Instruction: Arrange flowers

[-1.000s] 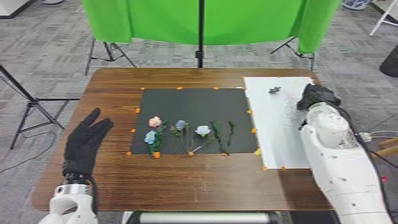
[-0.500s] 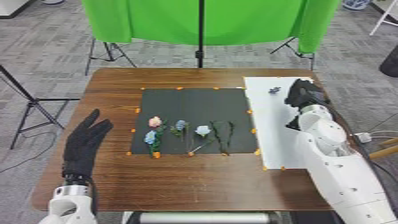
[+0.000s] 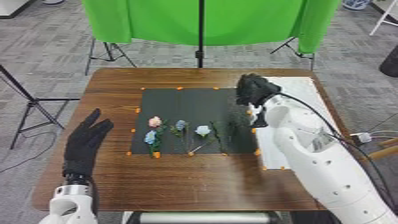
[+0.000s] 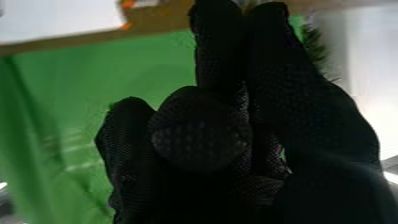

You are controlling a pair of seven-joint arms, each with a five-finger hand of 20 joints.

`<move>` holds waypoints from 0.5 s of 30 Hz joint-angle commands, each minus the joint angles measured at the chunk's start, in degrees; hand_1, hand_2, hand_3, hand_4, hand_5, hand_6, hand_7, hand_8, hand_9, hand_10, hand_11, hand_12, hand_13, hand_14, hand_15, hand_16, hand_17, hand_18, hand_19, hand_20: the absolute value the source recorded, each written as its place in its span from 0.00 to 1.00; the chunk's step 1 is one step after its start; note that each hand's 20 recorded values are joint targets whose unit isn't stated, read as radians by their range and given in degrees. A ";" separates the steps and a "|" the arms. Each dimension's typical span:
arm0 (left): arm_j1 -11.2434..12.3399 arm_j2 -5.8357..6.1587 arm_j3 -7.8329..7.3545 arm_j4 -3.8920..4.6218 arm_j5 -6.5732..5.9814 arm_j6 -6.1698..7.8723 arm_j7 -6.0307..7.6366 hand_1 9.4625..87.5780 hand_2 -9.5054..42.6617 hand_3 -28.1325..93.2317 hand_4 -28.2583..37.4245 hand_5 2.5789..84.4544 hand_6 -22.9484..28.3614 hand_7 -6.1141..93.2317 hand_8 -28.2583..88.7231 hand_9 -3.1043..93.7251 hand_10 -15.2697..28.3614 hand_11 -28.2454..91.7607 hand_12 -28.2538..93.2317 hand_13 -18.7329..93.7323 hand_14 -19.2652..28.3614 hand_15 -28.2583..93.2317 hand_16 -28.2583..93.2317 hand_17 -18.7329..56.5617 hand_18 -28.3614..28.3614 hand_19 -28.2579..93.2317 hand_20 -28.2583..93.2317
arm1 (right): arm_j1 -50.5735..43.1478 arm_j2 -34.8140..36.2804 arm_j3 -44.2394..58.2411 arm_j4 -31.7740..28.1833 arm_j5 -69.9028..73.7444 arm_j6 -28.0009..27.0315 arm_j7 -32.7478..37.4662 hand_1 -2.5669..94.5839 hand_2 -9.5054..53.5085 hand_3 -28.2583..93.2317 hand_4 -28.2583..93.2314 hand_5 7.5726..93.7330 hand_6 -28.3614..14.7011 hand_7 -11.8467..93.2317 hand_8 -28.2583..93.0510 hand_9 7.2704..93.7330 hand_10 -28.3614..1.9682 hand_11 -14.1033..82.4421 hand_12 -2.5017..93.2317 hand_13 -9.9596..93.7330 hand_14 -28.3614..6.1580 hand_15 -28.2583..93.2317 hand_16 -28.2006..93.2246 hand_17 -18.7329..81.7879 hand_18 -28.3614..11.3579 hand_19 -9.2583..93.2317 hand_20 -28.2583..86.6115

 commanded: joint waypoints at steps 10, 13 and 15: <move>0.30 -0.47 0.00 0.30 -0.02 -0.41 -0.34 0.16 0.14 0.78 0.09 0.49 0.51 0.13 0.20 0.51 0.65 0.36 0.34 0.49 0.75 0.33 0.27 0.30 0.74 0.28 0.40 | -2.09 -1.31 -2.62 -0.60 -2.01 -3.19 -1.51 0.59 0.00 0.65 0.13 0.75 0.66 0.26 0.31 0.90 0.63 0.36 0.39 0.97 0.78 0.73 0.51 0.82 0.46 1.00 0.76; 0.23 -0.53 0.05 0.35 0.02 -0.55 -0.29 0.15 0.14 0.78 0.09 0.49 0.51 0.13 0.20 0.51 0.65 0.36 0.34 0.49 0.75 0.33 0.27 0.30 0.74 0.28 0.40 | -1.87 -1.55 -2.85 -0.82 -2.09 -2.68 -1.95 0.57 0.00 0.66 0.13 0.75 0.66 0.26 0.31 0.89 0.62 0.39 0.36 0.97 0.78 0.73 0.51 0.82 0.45 1.00 0.76; 0.12 -0.64 0.09 0.41 0.13 -0.67 -0.29 0.15 0.14 0.78 0.09 0.49 0.51 0.13 0.20 0.51 0.65 0.36 0.34 0.49 0.75 0.33 0.27 0.30 0.74 0.28 0.40 | -1.75 -1.69 -2.97 -0.90 -2.09 -2.50 -2.09 0.56 0.00 0.66 0.13 0.75 0.66 0.26 0.31 0.89 0.61 0.39 0.35 0.97 0.78 0.73 0.51 0.82 0.45 1.00 0.76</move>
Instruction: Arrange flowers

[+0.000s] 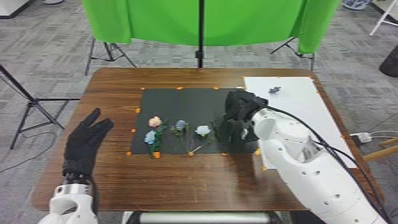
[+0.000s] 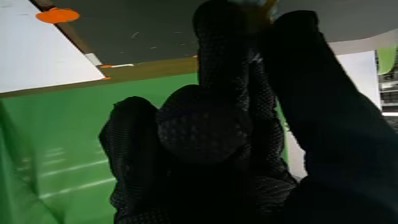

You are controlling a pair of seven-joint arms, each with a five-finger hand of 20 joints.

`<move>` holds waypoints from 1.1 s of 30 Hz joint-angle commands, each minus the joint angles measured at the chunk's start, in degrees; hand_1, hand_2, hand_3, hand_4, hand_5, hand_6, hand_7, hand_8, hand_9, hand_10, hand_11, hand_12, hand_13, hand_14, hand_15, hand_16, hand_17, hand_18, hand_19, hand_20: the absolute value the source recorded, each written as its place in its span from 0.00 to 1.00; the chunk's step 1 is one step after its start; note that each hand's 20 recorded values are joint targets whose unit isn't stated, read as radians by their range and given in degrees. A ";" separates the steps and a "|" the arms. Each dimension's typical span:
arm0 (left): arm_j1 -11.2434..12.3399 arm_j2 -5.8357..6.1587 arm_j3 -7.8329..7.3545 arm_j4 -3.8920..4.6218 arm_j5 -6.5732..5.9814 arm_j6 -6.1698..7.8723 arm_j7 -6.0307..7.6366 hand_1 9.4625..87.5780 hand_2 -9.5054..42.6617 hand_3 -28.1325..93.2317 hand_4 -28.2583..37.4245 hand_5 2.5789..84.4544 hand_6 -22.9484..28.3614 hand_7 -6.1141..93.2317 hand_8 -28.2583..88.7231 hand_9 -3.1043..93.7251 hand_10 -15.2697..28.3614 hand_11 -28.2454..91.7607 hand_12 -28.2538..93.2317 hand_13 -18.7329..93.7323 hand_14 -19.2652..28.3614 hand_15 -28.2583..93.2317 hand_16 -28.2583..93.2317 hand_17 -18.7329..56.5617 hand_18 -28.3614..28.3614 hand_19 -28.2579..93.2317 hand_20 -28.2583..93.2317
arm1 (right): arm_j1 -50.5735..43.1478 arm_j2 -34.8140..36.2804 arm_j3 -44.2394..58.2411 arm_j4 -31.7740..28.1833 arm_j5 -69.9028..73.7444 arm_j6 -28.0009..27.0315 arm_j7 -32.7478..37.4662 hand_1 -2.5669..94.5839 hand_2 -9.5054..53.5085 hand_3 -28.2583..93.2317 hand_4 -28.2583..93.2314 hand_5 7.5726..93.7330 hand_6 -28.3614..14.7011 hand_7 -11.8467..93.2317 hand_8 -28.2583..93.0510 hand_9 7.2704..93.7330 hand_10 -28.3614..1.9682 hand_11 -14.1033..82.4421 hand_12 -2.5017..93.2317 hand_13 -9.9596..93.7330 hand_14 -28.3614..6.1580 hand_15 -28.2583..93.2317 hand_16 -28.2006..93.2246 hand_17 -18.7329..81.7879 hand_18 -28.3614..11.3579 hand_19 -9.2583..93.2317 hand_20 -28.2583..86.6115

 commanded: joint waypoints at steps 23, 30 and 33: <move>0.44 -0.56 -0.06 0.40 0.53 -0.85 0.03 0.17 0.07 0.79 0.10 0.49 0.51 0.13 0.20 0.51 0.65 0.36 0.34 0.49 0.74 0.33 0.27 0.30 0.74 0.28 0.40 | 1.11 -0.25 1.08 -0.01 -0.20 2.07 -1.06 0.40 0.00 0.71 0.11 0.71 0.66 0.26 0.18 0.87 0.54 0.44 0.29 0.97 0.76 0.74 0.51 0.81 0.42 1.00 0.77; 0.34 -0.64 0.01 0.48 0.43 -0.84 0.07 0.17 0.08 0.78 0.10 0.49 0.50 0.13 0.20 0.51 0.65 0.36 0.34 0.49 0.74 0.33 0.27 0.30 0.74 0.28 0.40 | 0.92 -0.32 -0.16 0.45 -0.69 4.90 -2.34 0.57 0.00 0.63 0.12 0.81 0.66 0.34 0.35 0.91 0.59 0.46 0.29 0.96 0.76 0.74 0.50 0.81 0.42 1.00 0.77; 0.11 -0.60 0.07 0.49 0.38 -0.67 -0.10 0.17 0.08 0.79 0.10 0.49 0.50 0.13 0.20 0.51 0.65 0.36 0.34 0.49 0.74 0.33 0.27 0.30 0.74 0.28 0.40 | 0.80 -0.27 -0.33 0.33 -0.82 4.35 -2.35 0.59 0.00 0.62 0.12 0.82 0.67 0.34 0.34 0.91 0.60 0.46 0.29 0.96 0.76 0.74 0.50 0.81 0.42 1.00 0.77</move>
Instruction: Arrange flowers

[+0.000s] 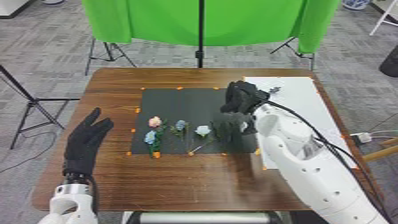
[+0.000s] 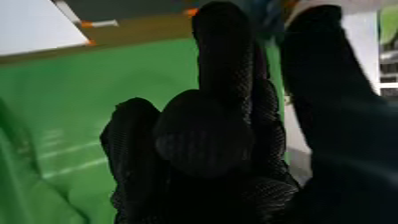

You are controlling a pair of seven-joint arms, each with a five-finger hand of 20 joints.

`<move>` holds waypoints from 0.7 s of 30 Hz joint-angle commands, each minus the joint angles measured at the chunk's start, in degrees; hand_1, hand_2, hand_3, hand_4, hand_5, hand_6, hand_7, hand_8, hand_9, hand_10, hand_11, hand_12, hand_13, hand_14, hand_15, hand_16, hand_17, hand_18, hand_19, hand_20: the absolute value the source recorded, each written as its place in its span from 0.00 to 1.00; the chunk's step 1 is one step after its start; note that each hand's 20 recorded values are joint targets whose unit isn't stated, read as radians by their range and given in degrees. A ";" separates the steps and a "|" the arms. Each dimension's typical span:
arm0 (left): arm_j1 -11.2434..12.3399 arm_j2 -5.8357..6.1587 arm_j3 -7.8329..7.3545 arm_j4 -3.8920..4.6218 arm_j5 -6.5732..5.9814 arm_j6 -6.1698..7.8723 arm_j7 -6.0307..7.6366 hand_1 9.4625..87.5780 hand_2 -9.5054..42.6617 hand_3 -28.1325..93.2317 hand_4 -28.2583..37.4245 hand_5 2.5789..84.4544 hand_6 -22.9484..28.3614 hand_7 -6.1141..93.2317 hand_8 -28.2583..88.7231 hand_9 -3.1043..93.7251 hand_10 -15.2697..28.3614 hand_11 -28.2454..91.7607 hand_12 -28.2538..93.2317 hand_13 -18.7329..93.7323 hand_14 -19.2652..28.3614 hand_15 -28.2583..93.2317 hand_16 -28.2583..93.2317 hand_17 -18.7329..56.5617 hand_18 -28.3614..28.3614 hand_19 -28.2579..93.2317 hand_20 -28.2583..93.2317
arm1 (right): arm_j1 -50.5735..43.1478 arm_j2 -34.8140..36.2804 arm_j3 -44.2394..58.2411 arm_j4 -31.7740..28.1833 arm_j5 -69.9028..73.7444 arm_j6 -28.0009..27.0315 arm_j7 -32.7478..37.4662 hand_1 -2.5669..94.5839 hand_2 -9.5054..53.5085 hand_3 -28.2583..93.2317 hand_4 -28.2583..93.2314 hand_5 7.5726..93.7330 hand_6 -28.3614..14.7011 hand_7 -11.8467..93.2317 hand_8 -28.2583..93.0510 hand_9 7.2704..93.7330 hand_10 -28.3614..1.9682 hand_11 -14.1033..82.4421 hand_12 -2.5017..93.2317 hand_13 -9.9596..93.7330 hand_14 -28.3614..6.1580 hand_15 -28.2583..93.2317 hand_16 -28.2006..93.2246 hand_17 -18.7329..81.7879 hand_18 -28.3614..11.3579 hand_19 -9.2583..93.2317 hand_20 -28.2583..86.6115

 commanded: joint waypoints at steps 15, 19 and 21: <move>0.48 -0.29 0.00 0.29 0.22 -0.43 -0.43 0.17 0.09 0.78 0.10 0.49 0.50 0.13 0.20 0.51 0.65 0.36 0.34 0.49 0.74 0.33 0.27 0.30 0.74 0.28 0.40 | 4.02 -1.38 4.95 5.58 -4.38 9.25 4.10 0.45 0.02 0.71 0.11 0.75 0.68 0.29 0.28 0.86 0.53 0.41 0.28 0.95 0.73 0.73 0.51 0.79 0.40 1.00 0.76; 0.59 -0.16 0.04 0.23 0.20 -0.44 -0.55 0.17 0.09 0.79 0.10 0.49 0.51 0.13 0.20 0.51 0.65 0.36 0.34 0.49 0.75 0.33 0.27 0.30 0.74 0.28 0.40 | 8.01 -3.88 8.72 10.92 -9.17 -1.24 8.51 0.37 0.06 0.73 0.13 0.67 0.66 0.27 0.17 0.77 0.46 0.36 0.27 0.92 0.68 0.73 0.51 0.78 0.39 1.00 0.75; 0.51 -0.05 0.13 0.24 0.20 -0.50 -0.56 0.17 0.09 0.79 0.10 0.49 0.51 0.13 0.20 0.51 0.65 0.36 0.34 0.49 0.75 0.33 0.28 0.30 0.74 0.28 0.40 | 8.93 -4.96 10.38 13.29 -11.37 -5.94 9.07 0.34 0.05 0.71 0.14 0.60 0.64 0.22 0.18 0.71 0.39 0.32 0.27 0.89 0.63 0.73 0.51 0.76 0.38 1.00 0.74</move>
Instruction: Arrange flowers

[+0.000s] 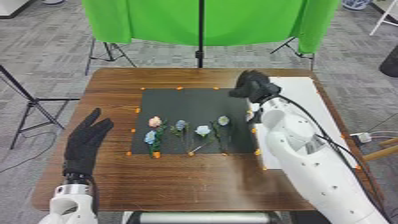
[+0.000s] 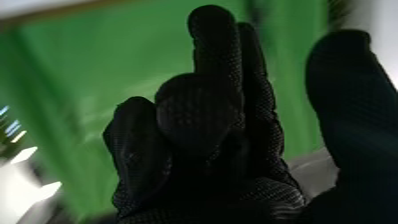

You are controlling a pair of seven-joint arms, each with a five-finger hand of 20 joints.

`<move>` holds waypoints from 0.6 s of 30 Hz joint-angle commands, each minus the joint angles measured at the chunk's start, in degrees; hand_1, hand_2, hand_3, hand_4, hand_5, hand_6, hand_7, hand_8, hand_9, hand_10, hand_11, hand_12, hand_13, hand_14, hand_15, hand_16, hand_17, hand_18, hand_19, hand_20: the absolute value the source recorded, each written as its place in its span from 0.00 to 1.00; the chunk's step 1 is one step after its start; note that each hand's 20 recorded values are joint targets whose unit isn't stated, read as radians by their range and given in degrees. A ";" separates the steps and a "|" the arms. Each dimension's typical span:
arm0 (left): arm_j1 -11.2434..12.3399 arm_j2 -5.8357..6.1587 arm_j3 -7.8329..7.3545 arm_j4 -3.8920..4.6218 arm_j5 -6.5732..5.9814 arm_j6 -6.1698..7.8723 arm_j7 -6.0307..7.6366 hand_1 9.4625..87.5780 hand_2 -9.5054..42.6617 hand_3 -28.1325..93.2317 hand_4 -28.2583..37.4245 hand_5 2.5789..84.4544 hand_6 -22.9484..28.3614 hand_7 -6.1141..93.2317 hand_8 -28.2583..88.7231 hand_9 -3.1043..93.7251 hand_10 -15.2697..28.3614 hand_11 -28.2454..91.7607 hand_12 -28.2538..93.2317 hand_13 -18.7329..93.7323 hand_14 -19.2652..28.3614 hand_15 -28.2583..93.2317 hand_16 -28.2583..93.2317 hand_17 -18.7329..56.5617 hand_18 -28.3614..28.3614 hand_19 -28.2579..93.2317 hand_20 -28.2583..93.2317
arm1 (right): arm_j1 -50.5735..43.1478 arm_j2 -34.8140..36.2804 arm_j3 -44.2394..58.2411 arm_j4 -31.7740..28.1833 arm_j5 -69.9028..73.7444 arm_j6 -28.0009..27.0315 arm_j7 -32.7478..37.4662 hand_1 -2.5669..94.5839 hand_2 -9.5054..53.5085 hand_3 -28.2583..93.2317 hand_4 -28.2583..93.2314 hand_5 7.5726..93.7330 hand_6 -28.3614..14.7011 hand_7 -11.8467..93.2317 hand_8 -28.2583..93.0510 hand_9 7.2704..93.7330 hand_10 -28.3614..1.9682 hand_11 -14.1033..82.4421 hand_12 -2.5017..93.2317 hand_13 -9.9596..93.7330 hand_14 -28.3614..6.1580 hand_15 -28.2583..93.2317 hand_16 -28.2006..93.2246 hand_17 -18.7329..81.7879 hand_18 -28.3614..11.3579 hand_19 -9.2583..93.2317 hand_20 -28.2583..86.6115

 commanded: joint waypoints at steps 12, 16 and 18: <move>-0.15 0.18 0.46 0.61 0.07 -0.85 -0.67 0.17 0.09 0.79 0.10 0.49 0.50 0.13 0.20 0.51 0.65 0.36 0.34 0.49 0.75 0.33 0.27 0.30 0.74 0.28 0.40 | 8.20 -11.22 15.22 20.73 -23.50 -18.01 -0.92 0.34 0.00 0.72 0.14 0.54 0.69 0.20 0.18 0.67 0.37 0.31 0.26 0.88 0.61 0.75 0.49 0.76 0.36 1.00 0.72; -0.57 0.08 0.69 0.86 0.17 -1.02 -0.69 0.17 0.09 0.79 0.10 0.49 0.50 0.13 0.20 0.51 0.65 0.36 0.34 0.49 0.74 0.33 0.27 0.30 0.74 0.28 0.40 | 8.88 -13.50 18.11 24.32 -26.98 -16.21 -3.80 0.35 0.00 0.73 0.13 0.51 0.70 0.20 0.18 0.66 0.39 0.31 0.27 0.89 0.64 0.75 0.49 0.76 0.37 1.00 0.72; -0.87 -0.07 0.86 1.00 0.18 -0.94 -0.51 0.17 0.09 0.79 0.10 0.49 0.50 0.13 0.20 0.51 0.65 0.36 0.34 0.49 0.74 0.33 0.27 0.30 0.74 0.28 0.40 | 9.03 -14.08 19.16 25.85 -28.40 -14.91 -5.08 0.37 0.00 0.73 0.13 0.50 0.70 0.20 0.18 0.66 0.40 0.31 0.27 0.89 0.65 0.75 0.49 0.76 0.38 1.00 0.73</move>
